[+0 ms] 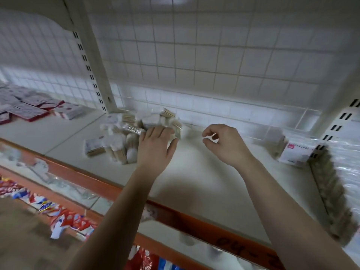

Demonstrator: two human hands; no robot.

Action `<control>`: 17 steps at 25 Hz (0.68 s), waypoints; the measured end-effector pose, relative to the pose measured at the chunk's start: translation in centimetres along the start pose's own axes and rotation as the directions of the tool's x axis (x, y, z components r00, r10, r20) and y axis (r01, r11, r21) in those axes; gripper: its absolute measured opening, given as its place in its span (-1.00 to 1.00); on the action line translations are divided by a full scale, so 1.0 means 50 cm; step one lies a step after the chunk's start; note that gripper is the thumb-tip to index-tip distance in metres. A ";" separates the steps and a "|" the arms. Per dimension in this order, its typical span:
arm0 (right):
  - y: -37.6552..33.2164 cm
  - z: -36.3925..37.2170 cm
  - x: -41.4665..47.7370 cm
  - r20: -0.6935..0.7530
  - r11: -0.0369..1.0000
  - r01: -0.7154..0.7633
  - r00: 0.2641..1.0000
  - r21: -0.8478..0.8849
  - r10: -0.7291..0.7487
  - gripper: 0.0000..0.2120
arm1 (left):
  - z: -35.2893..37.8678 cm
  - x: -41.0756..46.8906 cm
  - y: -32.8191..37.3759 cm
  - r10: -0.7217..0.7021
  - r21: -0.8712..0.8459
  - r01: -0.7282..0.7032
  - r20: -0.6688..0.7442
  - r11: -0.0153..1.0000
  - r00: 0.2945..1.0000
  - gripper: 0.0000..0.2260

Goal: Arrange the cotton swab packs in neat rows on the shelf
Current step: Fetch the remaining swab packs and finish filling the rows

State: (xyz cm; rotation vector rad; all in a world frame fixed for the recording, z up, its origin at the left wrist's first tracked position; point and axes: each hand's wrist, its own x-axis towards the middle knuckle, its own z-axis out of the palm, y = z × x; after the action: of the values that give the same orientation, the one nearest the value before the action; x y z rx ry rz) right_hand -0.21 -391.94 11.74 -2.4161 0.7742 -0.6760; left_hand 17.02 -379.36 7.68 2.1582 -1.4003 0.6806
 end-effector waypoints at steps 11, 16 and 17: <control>-0.071 0.166 0.095 0.083 0.995 0.099 0.992 -0.001 -0.098 -0.67 | -0.016 -0.054 -0.097 -0.094 0.001 0.094 -0.088 0.996 0.992 -0.72; -0.073 0.205 0.113 0.136 0.998 0.069 0.988 -0.003 -0.068 -0.41 | -0.018 -0.058 -0.097 -0.098 -0.011 0.098 -0.095 0.995 0.991 -0.73; -0.073 0.210 0.114 0.157 0.997 0.081 0.984 0.012 -0.082 -0.38 | -0.019 -0.058 -0.097 -0.099 -0.008 0.099 -0.105 0.995 0.990 -0.74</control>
State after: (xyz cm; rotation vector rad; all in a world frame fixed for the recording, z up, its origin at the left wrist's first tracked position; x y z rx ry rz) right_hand 11.45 -389.68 7.79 -2.4718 0.6110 -0.5097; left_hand 20.34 -374.98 5.96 2.1414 -1.2304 0.7427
